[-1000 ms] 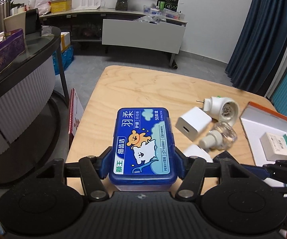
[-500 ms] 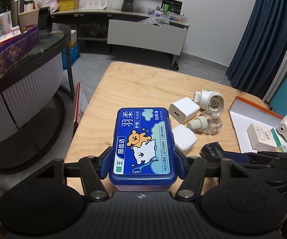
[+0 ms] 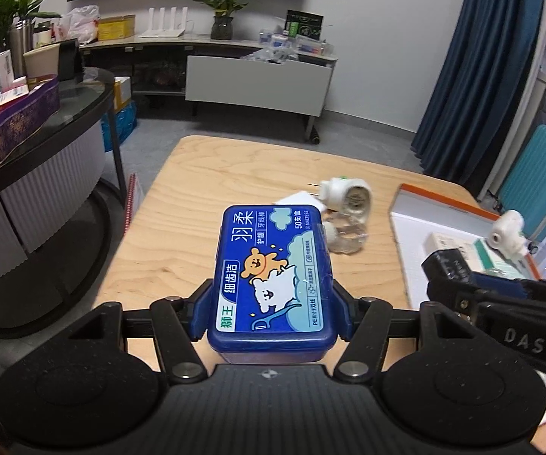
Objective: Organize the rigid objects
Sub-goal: 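Carry the blue case and black charger over the open box with both tools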
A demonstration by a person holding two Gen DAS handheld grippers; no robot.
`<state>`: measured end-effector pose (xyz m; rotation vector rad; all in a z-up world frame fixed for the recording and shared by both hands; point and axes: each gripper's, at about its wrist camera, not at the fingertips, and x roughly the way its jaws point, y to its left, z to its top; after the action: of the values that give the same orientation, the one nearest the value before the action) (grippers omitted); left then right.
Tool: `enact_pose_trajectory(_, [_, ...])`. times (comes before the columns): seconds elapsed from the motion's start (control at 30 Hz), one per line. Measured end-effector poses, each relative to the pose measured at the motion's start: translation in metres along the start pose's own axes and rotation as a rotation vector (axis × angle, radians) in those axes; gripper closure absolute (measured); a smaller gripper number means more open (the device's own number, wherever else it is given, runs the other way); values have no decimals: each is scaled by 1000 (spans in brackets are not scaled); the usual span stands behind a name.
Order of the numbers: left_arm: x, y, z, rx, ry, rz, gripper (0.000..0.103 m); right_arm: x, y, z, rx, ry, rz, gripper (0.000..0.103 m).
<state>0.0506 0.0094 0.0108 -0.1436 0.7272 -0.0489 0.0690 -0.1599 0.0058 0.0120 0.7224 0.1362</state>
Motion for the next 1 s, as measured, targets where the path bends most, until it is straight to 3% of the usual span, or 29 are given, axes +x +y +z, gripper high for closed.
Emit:
enact_pose_trajectory(0.4, [-20,-38,-13,55,-22,-37,41,-49,-25,-15,42,-56,-42,59])
enact_pose_trajectory(1.0, [-34,-78,-22,114,-38,-102,41,-88,-55,-29,104,-118,-110,59])
